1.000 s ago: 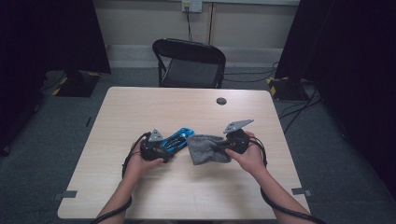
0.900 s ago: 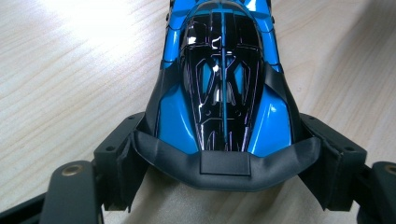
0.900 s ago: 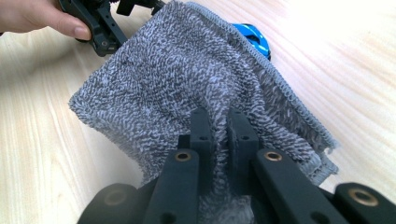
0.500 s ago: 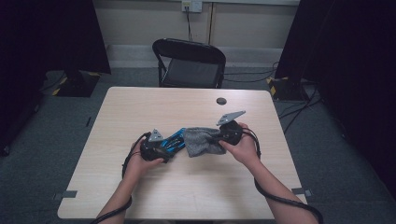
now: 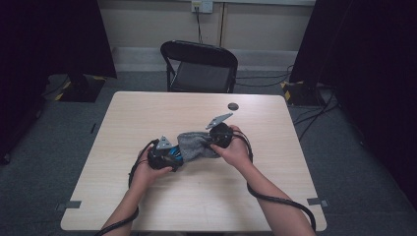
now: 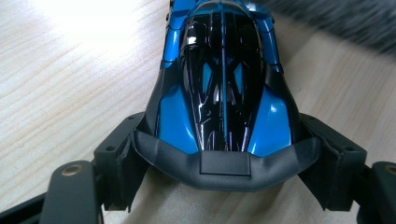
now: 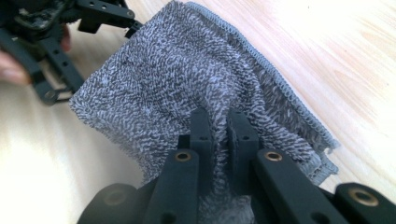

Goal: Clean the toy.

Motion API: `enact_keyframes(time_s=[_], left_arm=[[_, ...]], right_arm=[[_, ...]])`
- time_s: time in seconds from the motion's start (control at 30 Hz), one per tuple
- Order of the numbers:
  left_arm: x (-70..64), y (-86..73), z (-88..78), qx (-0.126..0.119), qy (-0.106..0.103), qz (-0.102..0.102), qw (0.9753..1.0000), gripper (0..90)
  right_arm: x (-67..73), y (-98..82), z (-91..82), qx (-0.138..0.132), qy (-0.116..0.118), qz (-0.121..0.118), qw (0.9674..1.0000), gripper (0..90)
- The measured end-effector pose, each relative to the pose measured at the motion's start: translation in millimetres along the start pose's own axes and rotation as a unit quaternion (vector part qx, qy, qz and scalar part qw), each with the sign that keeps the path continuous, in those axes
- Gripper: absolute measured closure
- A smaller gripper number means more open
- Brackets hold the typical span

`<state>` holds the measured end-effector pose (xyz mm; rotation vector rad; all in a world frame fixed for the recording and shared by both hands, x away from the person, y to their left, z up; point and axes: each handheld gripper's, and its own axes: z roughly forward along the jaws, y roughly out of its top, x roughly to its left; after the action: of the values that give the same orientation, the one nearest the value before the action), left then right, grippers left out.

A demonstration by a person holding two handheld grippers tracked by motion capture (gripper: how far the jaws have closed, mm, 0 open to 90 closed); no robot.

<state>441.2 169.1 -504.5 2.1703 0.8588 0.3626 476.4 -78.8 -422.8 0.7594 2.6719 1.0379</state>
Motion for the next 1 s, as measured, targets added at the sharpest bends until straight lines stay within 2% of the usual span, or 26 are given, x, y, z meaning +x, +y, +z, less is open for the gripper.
enact_keyframes(time_s=[0.17,0.27,0.43,0.5,0.6,0.83,1.0], left_arm=[[0.0,0.0,0.0,0.0,0.0,0.0,1.0,24.1],[0.0,0.0,0.0,0.0,0.0,0.0,1.0,24.1],[0.0,0.0,0.0,0.0,0.0,0.0,1.0,24.1],[0.0,0.0,0.0,0.0,0.0,0.0,1.0,24.1],[0.1,0.0,0.0,0.0,0.0,0.0,1.0,24.1],[0.0,0.0,0.0,0.0,0.0,0.0,1.0,24.1],[-0.1,0.0,0.0,0.0,0.0,0.0,1.0,24.1]], right_arm=[[6.1,9.1,18.2,0.006,0.0,0.002,1.0,83.1],[10.5,13.8,27.5,0.005,0.002,0.015,0.9999,83.0],[22.6,23.8,42.3,0.015,0.006,0.008,0.9998,83.0],[29.5,25.6,48.0,0.025,-0.005,-0.007,0.9996,82.9],[36.3,24.7,56.3,0.036,-0.021,-0.009,0.9991,82.9],[33.7,24.0,56.1,0.036,-0.03,0.005,0.9989,82.9],[30.7,24.7,55.2,0.042,-0.039,0.001,0.9983,82.9]])
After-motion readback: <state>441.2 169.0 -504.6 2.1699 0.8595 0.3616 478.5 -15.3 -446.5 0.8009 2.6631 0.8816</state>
